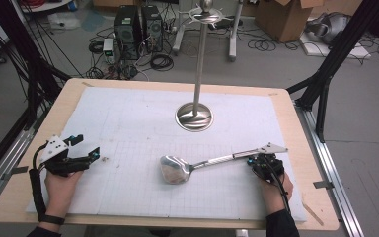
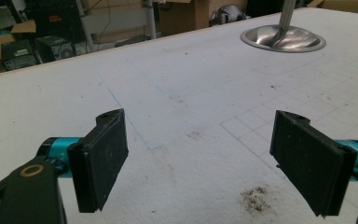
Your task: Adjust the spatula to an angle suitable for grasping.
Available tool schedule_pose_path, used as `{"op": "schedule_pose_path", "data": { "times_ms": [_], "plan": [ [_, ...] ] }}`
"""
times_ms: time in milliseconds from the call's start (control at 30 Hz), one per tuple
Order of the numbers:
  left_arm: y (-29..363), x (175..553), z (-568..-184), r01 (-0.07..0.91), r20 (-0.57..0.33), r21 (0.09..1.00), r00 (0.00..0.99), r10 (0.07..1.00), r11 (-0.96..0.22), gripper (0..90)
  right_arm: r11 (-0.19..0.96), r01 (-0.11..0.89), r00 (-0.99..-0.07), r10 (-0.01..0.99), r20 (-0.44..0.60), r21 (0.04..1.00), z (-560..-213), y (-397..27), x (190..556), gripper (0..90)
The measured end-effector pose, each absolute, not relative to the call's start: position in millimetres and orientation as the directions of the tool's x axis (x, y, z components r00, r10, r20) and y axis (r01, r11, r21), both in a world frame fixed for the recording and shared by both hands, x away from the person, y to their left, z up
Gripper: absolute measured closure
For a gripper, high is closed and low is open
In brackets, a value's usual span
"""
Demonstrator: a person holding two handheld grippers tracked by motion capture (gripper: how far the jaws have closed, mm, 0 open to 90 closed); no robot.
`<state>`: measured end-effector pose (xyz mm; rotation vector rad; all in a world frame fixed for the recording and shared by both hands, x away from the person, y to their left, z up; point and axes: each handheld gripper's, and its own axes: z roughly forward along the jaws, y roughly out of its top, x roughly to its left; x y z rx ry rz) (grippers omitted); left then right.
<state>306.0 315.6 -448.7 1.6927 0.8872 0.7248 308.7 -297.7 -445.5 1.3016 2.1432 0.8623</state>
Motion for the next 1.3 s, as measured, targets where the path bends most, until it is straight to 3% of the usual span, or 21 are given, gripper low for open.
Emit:
{"op": "schedule_pose_path", "data": {
  "times_ms": [400,700,867,900,933,1033,1100,1300],
  "plan": [
    [315,306,-449,0.206,0.043,0.961,0.543,0.839,-0.183,19.3,0.305,0.572,-0.426,0.904,-0.041,0.761,-449,-303,320,89.8],
    [315,306,-449,0.205,0.051,0.960,0.544,0.838,-0.192,19.3,0.206,0.455,-0.397,0.918,-0.010,0.866,-441,-323,295,85.8],
    [314,305,-449,0.205,0.052,0.960,0.541,0.840,-0.192,19.3,0.139,0.399,-0.370,0.929,0.020,0.906,-446,-335,282,72.7],
    [314,305,-449,0.204,0.057,0.959,0.540,0.840,-0.197,19.3,0.131,0.383,-0.371,0.929,0.022,0.914,-446,-338,280,60.5],
    [314,305,-449,0.201,0.061,0.959,0.541,0.839,-0.199,19.3,0.119,0.385,-0.363,0.931,0.032,0.915,-447,-338,280,54.6],
    [314,305,-449,0.201,0.059,0.959,0.541,0.839,-0.198,19.3,0.117,0.366,-0.359,0.933,0.024,0.923,-447,-338,278,49.4],
    [314,305,-449,0.203,0.057,0.959,0.540,0.840,-0.196,19.2,0.107,0.375,-0.349,0.936,0.034,0.921,-447,-338,278,40.3],
    [314,306,-449,0.205,0.053,0.960,0.540,0.840,-0.192,19.2,0.067,0.385,-0.330,0.941,0.070,0.920,-447,-342,279,31.0]
  ]
}}
